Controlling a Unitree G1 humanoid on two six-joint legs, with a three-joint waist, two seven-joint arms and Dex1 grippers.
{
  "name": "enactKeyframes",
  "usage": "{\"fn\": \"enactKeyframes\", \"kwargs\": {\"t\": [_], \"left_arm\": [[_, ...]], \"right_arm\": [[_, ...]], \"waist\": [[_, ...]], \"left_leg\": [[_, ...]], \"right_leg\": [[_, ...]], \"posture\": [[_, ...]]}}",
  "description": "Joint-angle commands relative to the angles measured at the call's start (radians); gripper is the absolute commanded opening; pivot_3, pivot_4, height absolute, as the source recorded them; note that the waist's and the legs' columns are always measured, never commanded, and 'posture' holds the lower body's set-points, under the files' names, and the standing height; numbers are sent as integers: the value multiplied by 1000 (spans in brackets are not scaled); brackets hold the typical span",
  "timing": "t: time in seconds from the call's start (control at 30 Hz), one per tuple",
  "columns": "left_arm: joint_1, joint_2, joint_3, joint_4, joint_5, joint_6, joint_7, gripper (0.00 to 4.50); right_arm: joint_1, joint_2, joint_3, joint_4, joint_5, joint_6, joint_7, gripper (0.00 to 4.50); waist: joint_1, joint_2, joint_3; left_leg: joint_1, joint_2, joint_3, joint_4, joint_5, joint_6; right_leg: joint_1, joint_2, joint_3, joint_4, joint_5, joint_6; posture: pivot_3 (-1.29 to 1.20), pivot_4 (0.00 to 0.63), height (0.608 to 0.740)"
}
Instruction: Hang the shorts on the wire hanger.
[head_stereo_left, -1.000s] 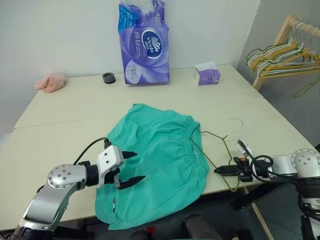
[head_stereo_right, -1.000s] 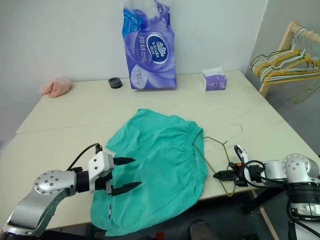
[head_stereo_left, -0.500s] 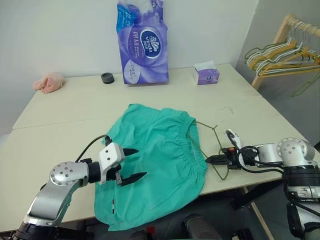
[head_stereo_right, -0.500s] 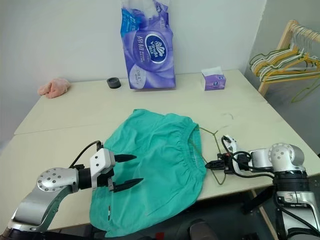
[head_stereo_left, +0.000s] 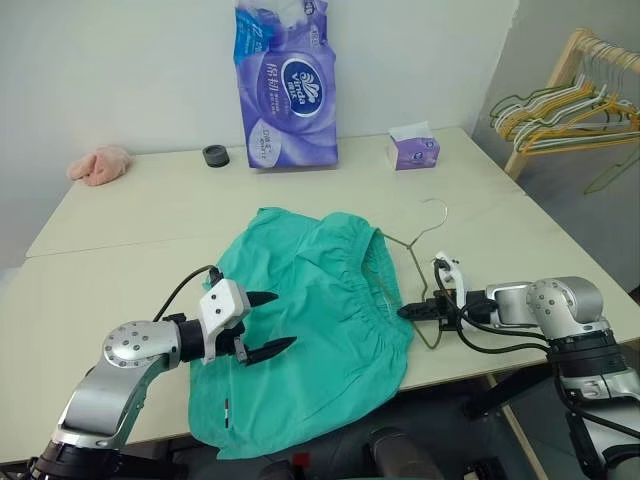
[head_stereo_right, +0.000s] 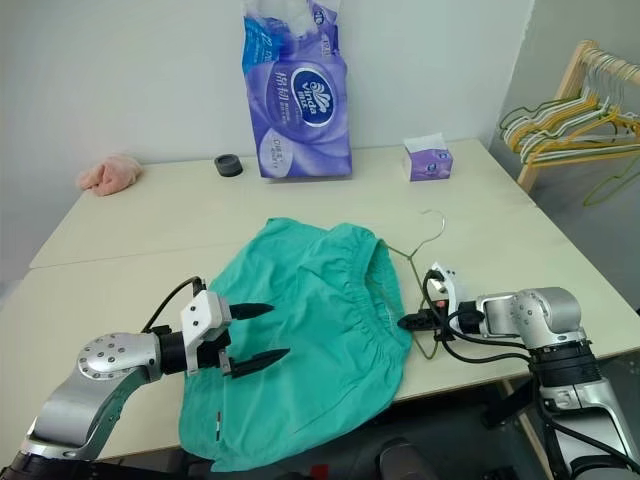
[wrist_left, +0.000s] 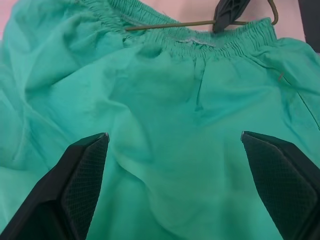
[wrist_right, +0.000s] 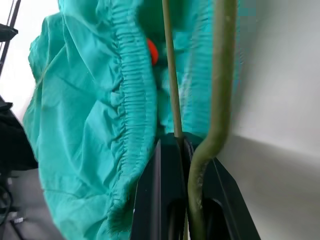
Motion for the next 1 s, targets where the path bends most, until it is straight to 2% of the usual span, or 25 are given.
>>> {"fn": "enactKeyframes", "kwargs": {"t": [0.03,0.17,0.3,0.43,0.57,0.77,1.0], "left_arm": [[-47,-11,61,14,-52,41,35,4479],[-121,-19,106,51,-86,70,69,4479],[-290,5,157,91,-163,136,67,4479],[-456,59,151,155,-188,172,8,4479],[-585,115,73,258,-113,92,-100,4479],[-668,142,-39,370,0,-65,-248,4479],[-720,100,-158,489,122,-259,-359,4479]], "right_arm": [[-41,-32,3,-57,-44,-71,57,0],[-59,-52,15,-97,-96,-127,84,0],[-75,-80,75,-182,-183,-212,102,0],[-84,-95,144,-249,-262,-294,131,0],[-89,-114,206,-312,-343,-382,165,0],[-86,-139,271,-361,-434,-468,214,0],[-88,-165,345,-414,-569,-597,264,0]], "waist": [[0,0,0],[0,0,-1],[-1,-2,-2],[-6,-2,-3],[-10,-2,-3],[-14,-2,-4],[-23,-2,-4]], "left_leg": [[0,0,0,0,0,0],[0,0,-1,0,0,0],[-1,0,-1,1,0,0],[-1,-1,-1,1,0,0],[-1,-1,-1,1,0,0],[-1,-1,-2,1,0,-1],[-1,-1,-2,2,0,-1]], "right_leg": [[0,0,0,0,0,0],[0,0,0,1,0,0],[0,0,-1,1,0,0],[0,0,-1,1,1,0],[-1,0,-1,1,3,-4],[-1,-1,-2,1,3,-4],[-1,-2,-2,1,3,-4]], "posture": [[-251,22,740],[-259,13,740],[-268,3,740],[-272,0,740],[-274,0,740],[-281,0,740],[-297,2,740]]}}
